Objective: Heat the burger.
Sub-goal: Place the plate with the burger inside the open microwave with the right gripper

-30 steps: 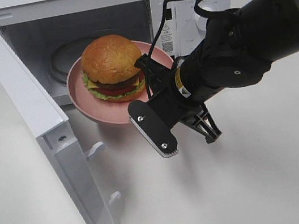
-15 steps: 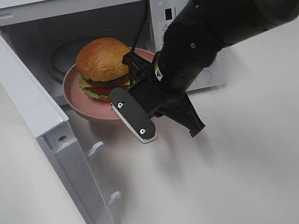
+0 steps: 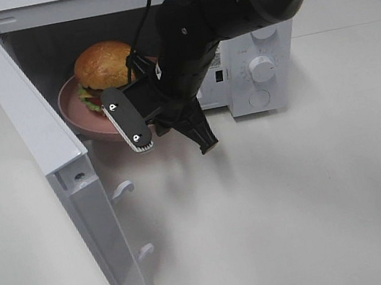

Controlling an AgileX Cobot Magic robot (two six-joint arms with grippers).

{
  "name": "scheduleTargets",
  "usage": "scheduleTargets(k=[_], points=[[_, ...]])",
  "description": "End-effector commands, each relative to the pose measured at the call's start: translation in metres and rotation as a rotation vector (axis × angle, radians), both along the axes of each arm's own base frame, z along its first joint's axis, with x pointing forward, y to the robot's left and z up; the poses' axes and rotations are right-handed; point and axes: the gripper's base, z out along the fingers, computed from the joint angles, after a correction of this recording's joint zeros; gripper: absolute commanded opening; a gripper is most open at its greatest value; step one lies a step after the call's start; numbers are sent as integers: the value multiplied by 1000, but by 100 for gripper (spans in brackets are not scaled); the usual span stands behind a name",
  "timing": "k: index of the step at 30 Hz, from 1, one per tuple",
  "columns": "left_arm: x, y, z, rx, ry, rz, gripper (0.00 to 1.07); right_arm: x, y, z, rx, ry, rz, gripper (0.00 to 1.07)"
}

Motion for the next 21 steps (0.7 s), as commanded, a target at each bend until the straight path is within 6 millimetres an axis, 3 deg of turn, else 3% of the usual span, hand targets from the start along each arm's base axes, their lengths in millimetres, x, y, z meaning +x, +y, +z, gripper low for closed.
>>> scheduleTargets(k=[1,11,16,21], points=[[-2,0,1,-6,-33,-1,0,19,16,13,85,-44,-64,0],[-2,0,1,-6,-33,-1,0,46,36,15,155,6,-253,0],[-2,0,1,-6,-33,-1,0,57,32,6,165,59,-392,0],[-2,0,1,-6,-33,-1,0,56,31,5,196,92,-487,0]])
